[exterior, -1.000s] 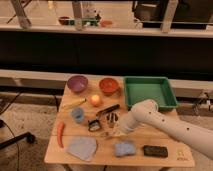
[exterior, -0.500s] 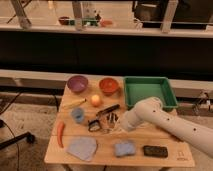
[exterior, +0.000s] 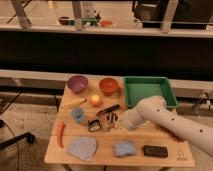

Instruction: Place fork in table surface

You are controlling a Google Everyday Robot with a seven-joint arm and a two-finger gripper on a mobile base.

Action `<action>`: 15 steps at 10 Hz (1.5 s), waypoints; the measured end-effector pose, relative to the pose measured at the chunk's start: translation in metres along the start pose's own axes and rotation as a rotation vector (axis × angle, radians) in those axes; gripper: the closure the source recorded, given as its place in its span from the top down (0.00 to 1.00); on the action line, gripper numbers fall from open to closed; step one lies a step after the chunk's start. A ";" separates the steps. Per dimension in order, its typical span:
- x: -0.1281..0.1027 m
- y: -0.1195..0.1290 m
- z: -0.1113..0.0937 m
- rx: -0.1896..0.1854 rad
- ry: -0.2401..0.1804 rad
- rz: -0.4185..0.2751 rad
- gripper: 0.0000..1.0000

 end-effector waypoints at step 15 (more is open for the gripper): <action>0.008 0.008 0.028 -0.047 0.019 -0.016 0.14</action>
